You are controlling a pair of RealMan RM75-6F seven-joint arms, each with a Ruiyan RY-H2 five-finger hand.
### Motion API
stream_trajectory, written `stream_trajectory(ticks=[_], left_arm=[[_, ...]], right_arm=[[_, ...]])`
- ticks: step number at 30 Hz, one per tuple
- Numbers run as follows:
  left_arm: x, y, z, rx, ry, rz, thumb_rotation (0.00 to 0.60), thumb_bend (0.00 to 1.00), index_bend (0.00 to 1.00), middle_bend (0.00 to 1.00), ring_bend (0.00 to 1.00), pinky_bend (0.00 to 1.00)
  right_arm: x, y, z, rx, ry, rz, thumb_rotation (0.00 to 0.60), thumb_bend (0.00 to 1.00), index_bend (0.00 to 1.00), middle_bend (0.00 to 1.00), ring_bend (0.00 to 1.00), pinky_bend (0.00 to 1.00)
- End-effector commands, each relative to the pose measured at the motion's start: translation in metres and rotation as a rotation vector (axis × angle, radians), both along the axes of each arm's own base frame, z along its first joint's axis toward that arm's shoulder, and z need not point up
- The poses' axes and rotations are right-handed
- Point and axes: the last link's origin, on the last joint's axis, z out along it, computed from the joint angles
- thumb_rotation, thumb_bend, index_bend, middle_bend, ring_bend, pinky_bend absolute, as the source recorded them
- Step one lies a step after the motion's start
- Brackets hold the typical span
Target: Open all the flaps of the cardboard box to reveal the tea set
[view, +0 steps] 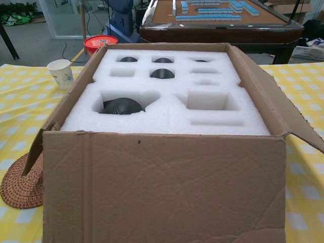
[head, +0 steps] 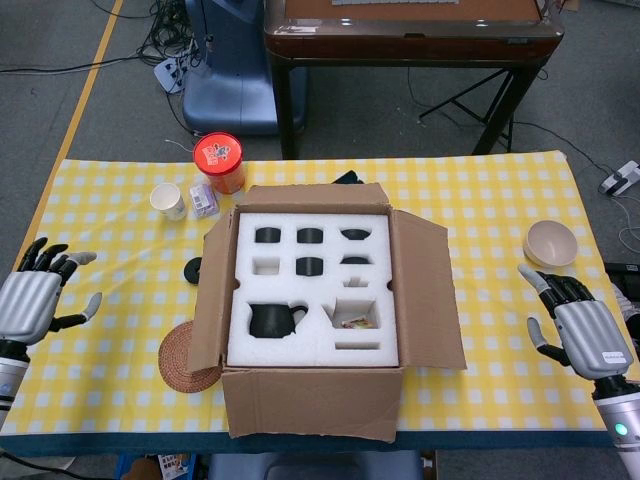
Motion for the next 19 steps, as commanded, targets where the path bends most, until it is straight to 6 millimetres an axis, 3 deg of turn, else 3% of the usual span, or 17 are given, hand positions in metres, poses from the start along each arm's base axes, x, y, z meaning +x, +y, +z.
stream_trajectory(ticks=[1,4,8,14,19], left_arm=[[-0.020,-0.019,-0.003,0.038,-0.003,0.070,0.395,0.39,0.27,0.29,0.13,0.00],[-0.033,-0.036,-0.007,0.059,0.007,0.108,0.411,0.39,0.27,0.28,0.13,0.00],[-0.044,-0.057,-0.013,0.095,0.003,0.136,0.495,0.39,0.27,0.28,0.13,0.00],[-0.056,-0.083,-0.020,0.110,-0.012,0.191,0.495,0.39,0.28,0.28,0.13,0.00],[-0.059,-0.092,-0.021,0.122,-0.022,0.203,0.497,0.39,0.29,0.28,0.13,0.00]], right_arm=[[-0.012,0.012,-0.004,-0.012,-0.010,-0.020,0.600,0.48,0.07,0.17,0.15,0.16],[-0.019,0.019,-0.006,-0.028,-0.020,-0.031,0.600,0.49,0.07,0.16,0.15,0.16],[-0.028,0.028,-0.010,-0.035,-0.030,-0.051,0.600,0.52,0.07,0.17,0.15,0.16],[-0.038,0.037,-0.016,-0.037,-0.049,-0.076,0.600,0.52,0.07,0.17,0.15,0.16],[-0.039,0.037,-0.017,-0.038,-0.054,-0.072,0.600,0.53,0.07,0.17,0.15,0.16]])
